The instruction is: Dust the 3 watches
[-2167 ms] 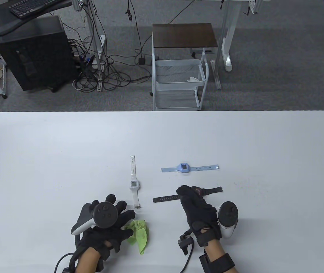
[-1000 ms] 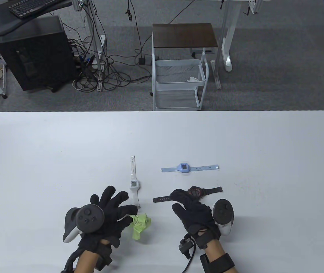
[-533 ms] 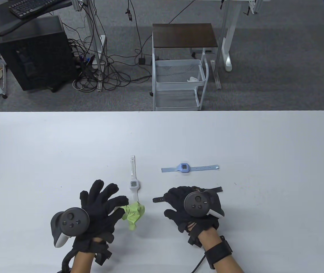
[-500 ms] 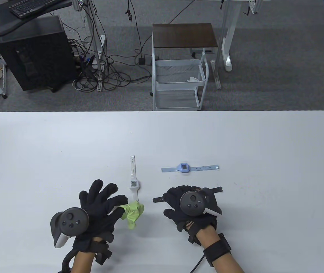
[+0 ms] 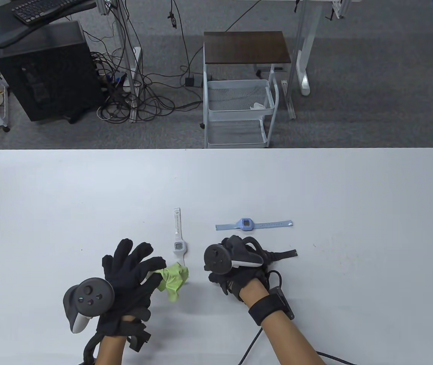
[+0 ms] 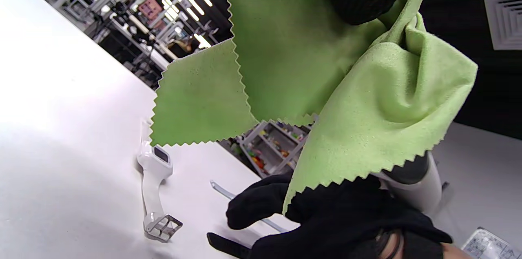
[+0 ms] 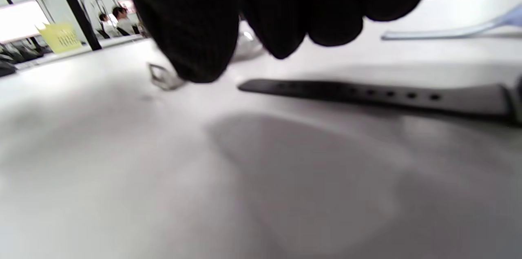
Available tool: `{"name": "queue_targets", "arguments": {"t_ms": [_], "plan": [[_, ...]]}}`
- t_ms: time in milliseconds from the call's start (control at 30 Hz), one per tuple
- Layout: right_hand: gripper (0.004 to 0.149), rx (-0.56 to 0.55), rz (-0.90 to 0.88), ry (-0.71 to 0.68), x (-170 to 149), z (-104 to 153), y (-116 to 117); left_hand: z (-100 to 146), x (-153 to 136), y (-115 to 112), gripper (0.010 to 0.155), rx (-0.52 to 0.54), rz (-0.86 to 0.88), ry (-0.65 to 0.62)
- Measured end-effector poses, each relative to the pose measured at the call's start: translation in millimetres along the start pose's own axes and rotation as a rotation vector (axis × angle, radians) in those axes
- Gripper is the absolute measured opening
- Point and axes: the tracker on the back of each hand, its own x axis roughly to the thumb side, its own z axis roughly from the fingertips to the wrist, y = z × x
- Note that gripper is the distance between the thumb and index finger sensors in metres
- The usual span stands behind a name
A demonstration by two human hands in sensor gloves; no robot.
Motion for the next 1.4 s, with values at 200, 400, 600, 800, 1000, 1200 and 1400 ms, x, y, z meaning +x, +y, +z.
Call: {"name": "queue_targets", "arguments": {"t_ms": [200,400,600,800,1000,1200,1400], "plan": [[0.058,0.004,0.037,0.021,-4.3,-13.1,6.4,1.0,-4.8,2.6,0.045,0.014,0.026,0.013],[0.055,0.027,0.009,-0.026,-3.7,-21.8,5.9,1.8,-6.5,4.6,0.045,0.021,0.021,0.029],[0.046,0.01,0.026,-0.032,-0.8,-25.3,7.1,3.7,-9.6,5.6,0.045,0.023,0.008,0.048],[0.044,-0.005,0.052,-0.032,0.1,-25.8,6.3,4.4,-9.5,7.3,0.045,0.037,0.01,0.053],[0.042,-0.011,0.017,-0.01,-4.2,-29.0,4.8,4.8,-12.1,6.1,0.045,0.034,0.012,0.067],[0.041,-0.007,-0.002,0.001,-5.4,-28.8,5.0,4.2,-11.1,4.7,0.045,0.019,0.018,0.065],[0.041,-0.019,-0.011,0.002,-6.1,-26.8,6.4,3.9,-10.5,3.6,0.045,0.011,0.022,0.062]]}}
